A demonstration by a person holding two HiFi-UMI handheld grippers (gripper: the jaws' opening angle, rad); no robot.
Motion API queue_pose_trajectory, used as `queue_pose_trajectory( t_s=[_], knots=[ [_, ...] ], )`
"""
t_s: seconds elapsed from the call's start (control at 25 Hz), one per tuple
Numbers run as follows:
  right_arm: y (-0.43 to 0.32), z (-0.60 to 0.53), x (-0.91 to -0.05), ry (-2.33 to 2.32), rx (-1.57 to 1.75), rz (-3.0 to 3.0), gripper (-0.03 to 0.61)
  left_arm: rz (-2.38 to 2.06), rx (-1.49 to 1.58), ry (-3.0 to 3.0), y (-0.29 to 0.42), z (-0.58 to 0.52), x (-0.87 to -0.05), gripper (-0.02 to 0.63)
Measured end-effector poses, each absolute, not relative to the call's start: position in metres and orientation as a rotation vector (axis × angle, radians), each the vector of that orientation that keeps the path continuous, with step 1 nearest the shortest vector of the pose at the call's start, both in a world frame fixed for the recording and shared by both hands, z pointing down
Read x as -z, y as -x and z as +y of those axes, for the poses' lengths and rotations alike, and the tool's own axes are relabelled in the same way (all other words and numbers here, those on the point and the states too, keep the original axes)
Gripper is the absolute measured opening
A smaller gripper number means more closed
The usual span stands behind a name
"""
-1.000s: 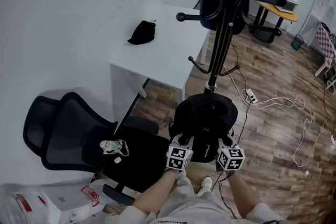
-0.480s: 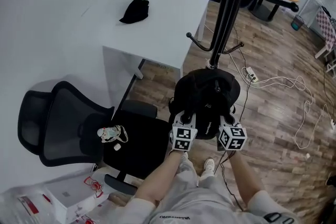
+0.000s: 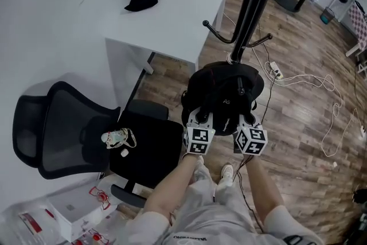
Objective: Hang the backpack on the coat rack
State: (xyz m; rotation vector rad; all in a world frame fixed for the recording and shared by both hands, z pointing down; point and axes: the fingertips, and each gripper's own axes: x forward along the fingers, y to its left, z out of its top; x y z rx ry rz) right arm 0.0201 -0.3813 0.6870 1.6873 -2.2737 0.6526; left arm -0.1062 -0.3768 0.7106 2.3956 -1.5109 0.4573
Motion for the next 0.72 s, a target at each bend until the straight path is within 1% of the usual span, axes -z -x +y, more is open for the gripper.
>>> queue_pose_trajectory(
  t_s=[0.72],
  knots=[
    [-0.026,-0.405,-0.708,-1.651,-0.587,-2.249,0.029,-1.538,-0.49,-2.4,0.095,-0.401,-0.736,0.026]
  ],
)
